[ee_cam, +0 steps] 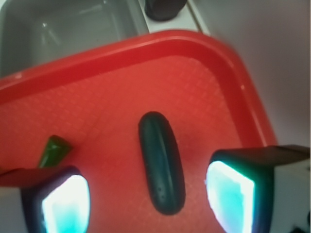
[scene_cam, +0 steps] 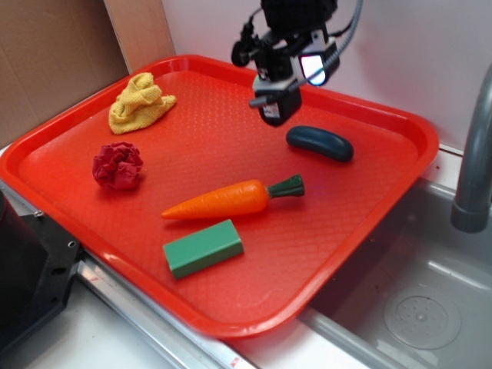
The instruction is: Grab the plastic pickle.
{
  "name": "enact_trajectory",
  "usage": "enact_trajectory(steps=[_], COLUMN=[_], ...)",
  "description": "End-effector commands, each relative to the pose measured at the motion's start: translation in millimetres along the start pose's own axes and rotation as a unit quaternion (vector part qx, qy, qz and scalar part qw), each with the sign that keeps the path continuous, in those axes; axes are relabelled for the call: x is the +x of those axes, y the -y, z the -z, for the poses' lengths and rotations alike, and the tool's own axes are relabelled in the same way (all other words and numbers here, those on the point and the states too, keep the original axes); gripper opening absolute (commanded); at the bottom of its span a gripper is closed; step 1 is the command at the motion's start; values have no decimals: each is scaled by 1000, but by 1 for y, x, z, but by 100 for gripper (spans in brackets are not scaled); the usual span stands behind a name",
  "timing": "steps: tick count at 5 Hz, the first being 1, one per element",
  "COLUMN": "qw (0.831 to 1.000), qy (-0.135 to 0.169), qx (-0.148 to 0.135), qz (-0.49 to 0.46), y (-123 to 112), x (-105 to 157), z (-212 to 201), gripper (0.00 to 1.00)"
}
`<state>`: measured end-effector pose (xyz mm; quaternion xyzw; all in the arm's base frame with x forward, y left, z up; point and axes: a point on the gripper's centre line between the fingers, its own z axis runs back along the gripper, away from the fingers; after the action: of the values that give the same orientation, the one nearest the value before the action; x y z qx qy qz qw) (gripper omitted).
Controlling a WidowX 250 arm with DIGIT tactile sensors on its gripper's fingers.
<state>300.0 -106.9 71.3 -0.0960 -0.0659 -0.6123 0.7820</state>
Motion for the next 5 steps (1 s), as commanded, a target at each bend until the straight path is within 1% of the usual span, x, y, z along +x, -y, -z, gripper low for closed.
enact_trajectory(steps=[1, 2, 3, 4, 5], qw=[1000, 999, 998, 997, 997], qy=[-23, -34, -65, -69, -73], qx=[5, 0, 22, 26, 27], qz=[-9, -10, -8, -5, -19], y=[0, 4, 10, 15, 14], x=[10, 9, 12, 15, 13], z=[19, 31, 39, 41, 41], gripper=[100, 100, 0, 0, 0])
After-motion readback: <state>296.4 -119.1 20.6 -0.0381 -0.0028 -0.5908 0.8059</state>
